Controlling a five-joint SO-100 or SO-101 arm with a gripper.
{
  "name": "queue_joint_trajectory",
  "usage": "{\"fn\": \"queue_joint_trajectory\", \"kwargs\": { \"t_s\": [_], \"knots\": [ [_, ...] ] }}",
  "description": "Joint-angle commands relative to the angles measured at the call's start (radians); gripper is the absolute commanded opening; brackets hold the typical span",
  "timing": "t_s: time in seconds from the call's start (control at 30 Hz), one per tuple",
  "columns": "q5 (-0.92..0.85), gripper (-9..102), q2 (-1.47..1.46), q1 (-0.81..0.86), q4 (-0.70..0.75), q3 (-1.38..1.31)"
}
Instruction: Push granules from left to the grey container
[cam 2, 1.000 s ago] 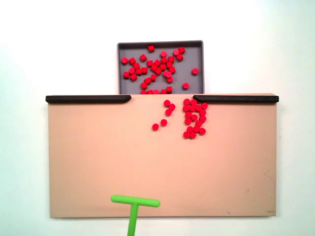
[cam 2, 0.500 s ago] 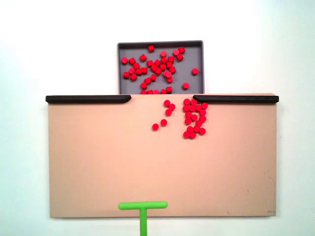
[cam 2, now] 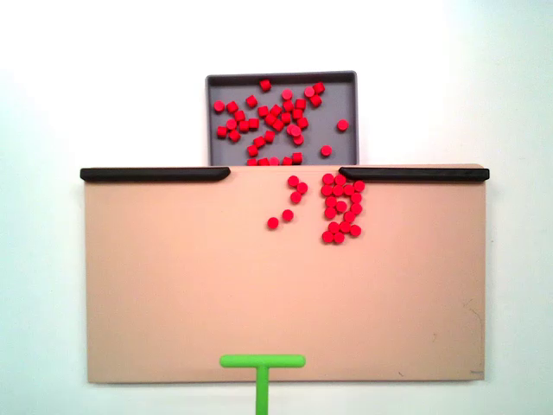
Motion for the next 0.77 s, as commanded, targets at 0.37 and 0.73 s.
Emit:
{"fn": "queue_joint_trajectory", "kwargs": {
  "t_s": [0.37, 0.73],
  "knots": [
    [0.035, 0, 0.006, -0.029, -0.006, -0.021],
    [0.023, 0, 0.012, -0.035, -0.008, -0.021]
  ]
}}
